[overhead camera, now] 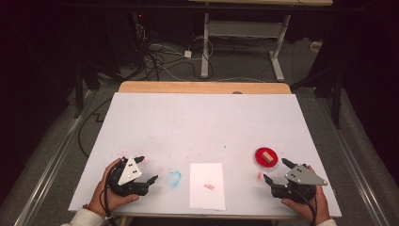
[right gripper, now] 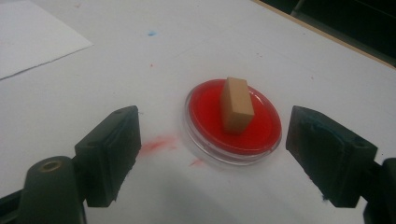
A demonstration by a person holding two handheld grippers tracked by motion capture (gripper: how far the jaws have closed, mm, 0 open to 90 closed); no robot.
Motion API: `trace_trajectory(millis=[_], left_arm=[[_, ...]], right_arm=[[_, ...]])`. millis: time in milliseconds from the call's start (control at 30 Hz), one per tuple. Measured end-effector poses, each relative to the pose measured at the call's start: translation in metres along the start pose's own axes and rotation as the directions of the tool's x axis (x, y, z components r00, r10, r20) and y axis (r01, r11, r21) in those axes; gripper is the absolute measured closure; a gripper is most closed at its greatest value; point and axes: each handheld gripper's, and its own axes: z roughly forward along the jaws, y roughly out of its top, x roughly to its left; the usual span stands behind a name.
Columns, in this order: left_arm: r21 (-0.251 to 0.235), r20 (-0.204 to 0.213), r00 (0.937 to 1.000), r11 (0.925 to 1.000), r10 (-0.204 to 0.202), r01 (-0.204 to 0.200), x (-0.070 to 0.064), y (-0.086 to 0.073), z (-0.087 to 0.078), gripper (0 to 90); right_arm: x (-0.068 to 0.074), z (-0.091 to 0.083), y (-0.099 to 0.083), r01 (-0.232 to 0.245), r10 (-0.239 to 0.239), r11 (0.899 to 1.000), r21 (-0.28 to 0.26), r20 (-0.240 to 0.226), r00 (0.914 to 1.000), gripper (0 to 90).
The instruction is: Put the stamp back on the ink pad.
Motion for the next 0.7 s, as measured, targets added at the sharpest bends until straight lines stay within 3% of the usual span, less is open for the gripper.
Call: trace_trajectory(millis=[467, 700], left_arm=[[0.006, -0.006, 1.0, 1.0, -0.004, 0.004, 0.0018, -0.0003, 0.001, 20.7], [0.006, -0.009, 0.9999, 1.0, -0.004, 0.004, 0.0024, 0.0, 0.0011, 20.7]], right_arm=[[0.0007, 0.0007, 0.0008, 0.012, -0.012, 1.0, 0.005, -0.012, 0.9999, 18.5], [-0.0017, -0.0003, 0.002, 0.008, -0.008, 1.0, -0.003, 0.003, 1.0, 18.5]])
